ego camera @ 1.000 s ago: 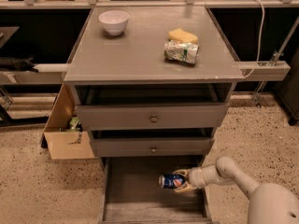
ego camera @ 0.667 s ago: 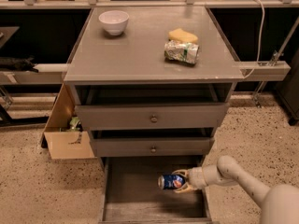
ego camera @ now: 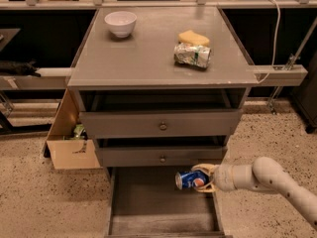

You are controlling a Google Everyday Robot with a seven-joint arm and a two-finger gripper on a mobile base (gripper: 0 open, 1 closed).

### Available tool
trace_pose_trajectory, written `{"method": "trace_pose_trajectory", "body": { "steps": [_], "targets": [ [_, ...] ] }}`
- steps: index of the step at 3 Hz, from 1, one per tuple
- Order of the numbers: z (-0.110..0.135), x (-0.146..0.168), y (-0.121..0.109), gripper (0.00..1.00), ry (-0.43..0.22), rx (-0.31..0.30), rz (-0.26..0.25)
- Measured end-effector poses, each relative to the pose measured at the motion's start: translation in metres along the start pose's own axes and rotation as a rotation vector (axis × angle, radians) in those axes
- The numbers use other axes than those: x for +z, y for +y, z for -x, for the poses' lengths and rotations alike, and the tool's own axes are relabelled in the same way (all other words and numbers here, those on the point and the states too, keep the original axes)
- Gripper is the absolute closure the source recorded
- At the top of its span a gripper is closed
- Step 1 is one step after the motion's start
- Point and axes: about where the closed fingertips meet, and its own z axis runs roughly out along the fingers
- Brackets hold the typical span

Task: Pick pepsi can from bottom drawer and place on counter

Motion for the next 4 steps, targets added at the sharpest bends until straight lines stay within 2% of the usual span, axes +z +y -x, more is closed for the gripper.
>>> {"method": "trace_pose_trajectory", "body": {
  "steps": [1, 2, 3, 4],
  "targets": [
    [0.077, -0.024, -0.002, 1.00, -0.017, -0.132, -0.006],
    [0.107, -0.010, 0.027, 1.00, -0.066, -0.140, 0.047],
    [0.115, -0.011, 0.018, 1.00, -0.073, -0.138, 0.058],
    [0.156, -0.024, -0.014, 1.00, -0.113, -0.177, 0.053]
  ]
}}
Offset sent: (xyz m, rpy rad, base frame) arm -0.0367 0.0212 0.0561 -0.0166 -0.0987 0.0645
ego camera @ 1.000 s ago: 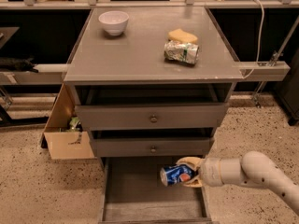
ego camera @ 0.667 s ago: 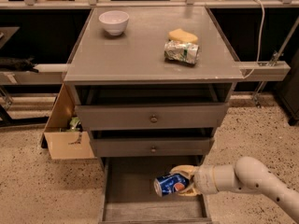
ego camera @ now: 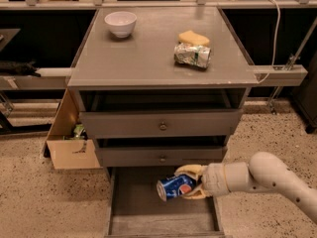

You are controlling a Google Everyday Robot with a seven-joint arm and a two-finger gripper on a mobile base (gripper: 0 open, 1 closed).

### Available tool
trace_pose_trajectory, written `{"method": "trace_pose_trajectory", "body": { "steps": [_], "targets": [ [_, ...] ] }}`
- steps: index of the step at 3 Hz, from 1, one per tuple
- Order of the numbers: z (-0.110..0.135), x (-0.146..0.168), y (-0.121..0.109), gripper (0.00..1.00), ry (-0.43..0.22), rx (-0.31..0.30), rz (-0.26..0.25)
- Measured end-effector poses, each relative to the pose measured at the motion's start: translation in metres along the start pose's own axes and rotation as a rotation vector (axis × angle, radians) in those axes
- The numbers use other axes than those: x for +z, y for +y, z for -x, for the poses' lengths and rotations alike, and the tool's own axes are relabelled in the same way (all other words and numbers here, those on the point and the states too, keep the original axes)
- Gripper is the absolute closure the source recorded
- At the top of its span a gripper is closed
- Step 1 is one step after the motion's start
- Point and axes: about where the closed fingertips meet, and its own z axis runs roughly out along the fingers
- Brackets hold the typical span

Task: Pick pepsi can from bottom drawer and place on counter

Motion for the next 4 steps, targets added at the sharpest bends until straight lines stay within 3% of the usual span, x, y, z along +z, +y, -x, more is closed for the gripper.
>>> {"method": "trace_pose_trajectory", "body": {
  "steps": [1, 2, 3, 4],
  "targets": [
    [0.042, -0.008, -0.055, 1.00, -0.023, -0.045, 0.013],
    [0.065, -0.015, -0.122, 1.00, -0.029, -0.032, -0.005],
    [0.065, -0.015, -0.122, 1.00, -0.029, -0.032, -0.005],
    [0.076, -0.025, -0.164, 1.00, -0.049, -0.017, -0.040]
  ]
}}
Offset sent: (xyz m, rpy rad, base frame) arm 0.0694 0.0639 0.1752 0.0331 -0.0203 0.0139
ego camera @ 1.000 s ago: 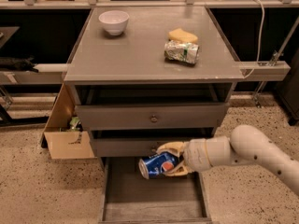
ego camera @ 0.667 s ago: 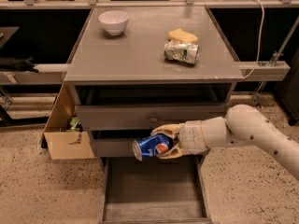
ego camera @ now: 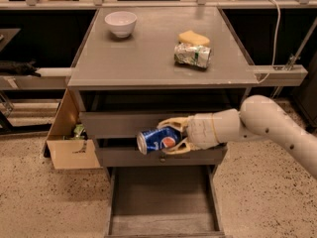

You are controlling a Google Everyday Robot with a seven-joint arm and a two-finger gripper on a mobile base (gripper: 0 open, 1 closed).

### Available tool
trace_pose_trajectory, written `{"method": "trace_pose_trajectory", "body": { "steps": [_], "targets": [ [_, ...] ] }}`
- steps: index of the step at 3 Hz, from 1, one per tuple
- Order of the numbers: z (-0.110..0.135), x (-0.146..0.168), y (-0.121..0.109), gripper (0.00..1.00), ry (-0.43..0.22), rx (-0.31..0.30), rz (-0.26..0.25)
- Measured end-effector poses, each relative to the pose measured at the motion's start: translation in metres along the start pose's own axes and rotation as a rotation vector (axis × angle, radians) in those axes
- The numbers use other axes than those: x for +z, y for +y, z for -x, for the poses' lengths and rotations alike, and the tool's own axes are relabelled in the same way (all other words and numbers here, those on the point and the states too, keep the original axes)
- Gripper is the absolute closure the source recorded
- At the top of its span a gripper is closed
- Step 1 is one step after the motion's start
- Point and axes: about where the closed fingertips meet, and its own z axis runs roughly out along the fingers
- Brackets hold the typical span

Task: Pick pepsi can from bottom drawer and place on counter

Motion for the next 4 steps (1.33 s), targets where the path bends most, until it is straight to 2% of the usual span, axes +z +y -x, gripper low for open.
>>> {"method": "trace_pose_trajectory", "body": {
  "steps": [1, 2, 4],
  "targets": [
    [0.018, -0.012, -0.058, 1.00, -0.002, 0.013, -0.020],
    [0.025, -0.020, -0.105, 1.00, 0.015, 0.054, -0.042],
    [0.027, -0.020, -0.117, 1.00, 0.025, 0.081, -0.041]
  ]
}}
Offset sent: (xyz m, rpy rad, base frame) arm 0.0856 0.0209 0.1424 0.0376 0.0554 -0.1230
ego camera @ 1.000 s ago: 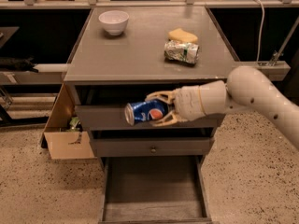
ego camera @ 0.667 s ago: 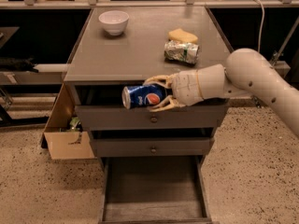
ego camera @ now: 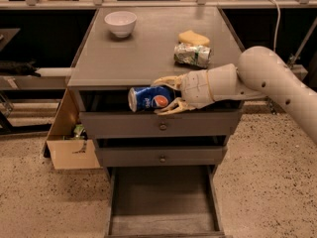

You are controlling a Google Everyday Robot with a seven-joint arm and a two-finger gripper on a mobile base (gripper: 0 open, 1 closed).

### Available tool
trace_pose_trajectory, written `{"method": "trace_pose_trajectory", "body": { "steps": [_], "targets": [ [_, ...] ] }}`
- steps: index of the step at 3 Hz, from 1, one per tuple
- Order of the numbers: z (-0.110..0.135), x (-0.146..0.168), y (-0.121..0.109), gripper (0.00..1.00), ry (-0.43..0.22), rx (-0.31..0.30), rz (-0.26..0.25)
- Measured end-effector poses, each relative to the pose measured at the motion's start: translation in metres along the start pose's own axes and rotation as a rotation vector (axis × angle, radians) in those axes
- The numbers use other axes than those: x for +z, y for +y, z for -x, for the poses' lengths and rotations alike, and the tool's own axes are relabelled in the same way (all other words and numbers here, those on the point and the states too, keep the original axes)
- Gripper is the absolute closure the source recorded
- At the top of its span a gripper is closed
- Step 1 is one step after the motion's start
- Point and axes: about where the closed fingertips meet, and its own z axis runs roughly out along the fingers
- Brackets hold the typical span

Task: Pick pepsi can from bottom drawer and place on counter

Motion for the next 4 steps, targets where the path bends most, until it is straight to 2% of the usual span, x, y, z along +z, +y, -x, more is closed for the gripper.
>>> {"method": "trace_pose_trajectory", "body": {
  "steps": [1, 2, 3, 4],
  "targets": [
    [0.005, -0.001, -0.027, 1.00, 0.005, 0.059, 0.018],
    [0.012, 0.003, -0.086, 1.00, -0.011, 0.144, 0.013],
    [0.002, 0.013, -0.117, 1.00, -0.022, 0.220, 0.004],
    [-0.031, 0.030, -0.134, 1.00, -0.016, 0.339, -0.031]
  ]
}}
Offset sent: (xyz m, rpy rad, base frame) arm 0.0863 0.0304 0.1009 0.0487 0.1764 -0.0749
